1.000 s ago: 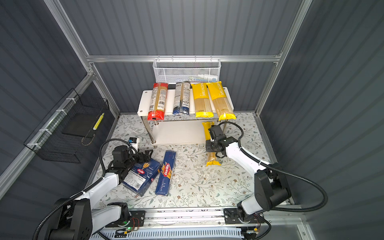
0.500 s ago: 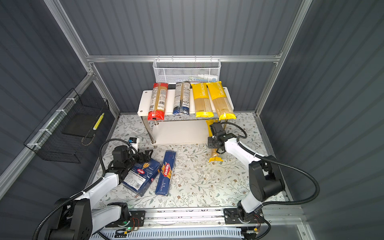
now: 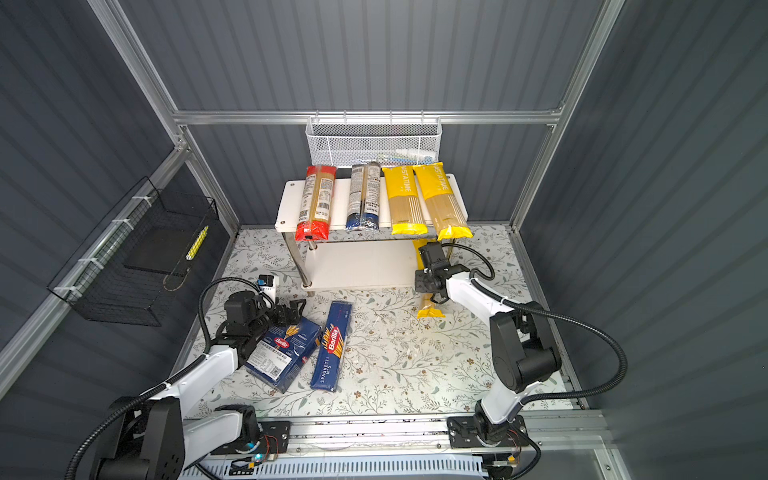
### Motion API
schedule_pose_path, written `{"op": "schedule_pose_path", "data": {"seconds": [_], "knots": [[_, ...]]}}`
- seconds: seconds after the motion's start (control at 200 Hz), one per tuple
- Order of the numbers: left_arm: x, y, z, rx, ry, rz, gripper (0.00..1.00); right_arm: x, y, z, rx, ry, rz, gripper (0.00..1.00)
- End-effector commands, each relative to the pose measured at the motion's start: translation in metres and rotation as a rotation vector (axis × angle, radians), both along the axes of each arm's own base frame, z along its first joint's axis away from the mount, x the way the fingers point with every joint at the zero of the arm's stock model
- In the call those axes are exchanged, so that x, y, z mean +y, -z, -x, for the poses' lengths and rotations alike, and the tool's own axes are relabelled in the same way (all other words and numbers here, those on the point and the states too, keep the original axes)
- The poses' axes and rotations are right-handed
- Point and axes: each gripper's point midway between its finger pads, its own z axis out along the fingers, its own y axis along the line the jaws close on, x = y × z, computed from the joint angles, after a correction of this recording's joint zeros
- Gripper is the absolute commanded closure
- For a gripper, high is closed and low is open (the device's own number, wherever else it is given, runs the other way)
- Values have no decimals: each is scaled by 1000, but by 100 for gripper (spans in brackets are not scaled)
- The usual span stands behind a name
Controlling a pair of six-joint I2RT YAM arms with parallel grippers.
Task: Place and organize the pasta boxes and bags onto the shelf
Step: 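Carry the yellow PASTATIME bag to the lower shelf with the right gripper, then lower the yellow PASTATIME bag onto the lower shelf and open the right gripper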
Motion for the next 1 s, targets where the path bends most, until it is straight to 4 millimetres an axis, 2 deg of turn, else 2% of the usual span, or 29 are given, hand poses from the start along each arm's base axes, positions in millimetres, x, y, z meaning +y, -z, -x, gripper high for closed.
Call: {"op": "schedule_pose_path", "data": {"seconds": [0.0,0.23,0.405,0.53,0.675,0.855,0.996], "knots": [[1,-9,-4,-17,1,-2,1,-3,-35,-34,-142,54,-55,57],[1,-9,-3,-16,-1,-1,1,-5,-38,-29,-137,62,-66,33],[1,-8,-3,-13,-1,-1,1,-11,-38,-12,-113,63,-59,26],[1,-8,-3,-14,-1,-2,1,-13,-36,13,-89,52,-91,23],[1,-9,-3,-15,0,-1,1,0,-38,48,-55,-12,-203,20],[1,-9,-3,-19,-2,0,1,0,-39,92,-18,-63,-257,18],[1,-9,-3,-15,1,-1,1,10,-40,124,16,-166,-321,16]]}}
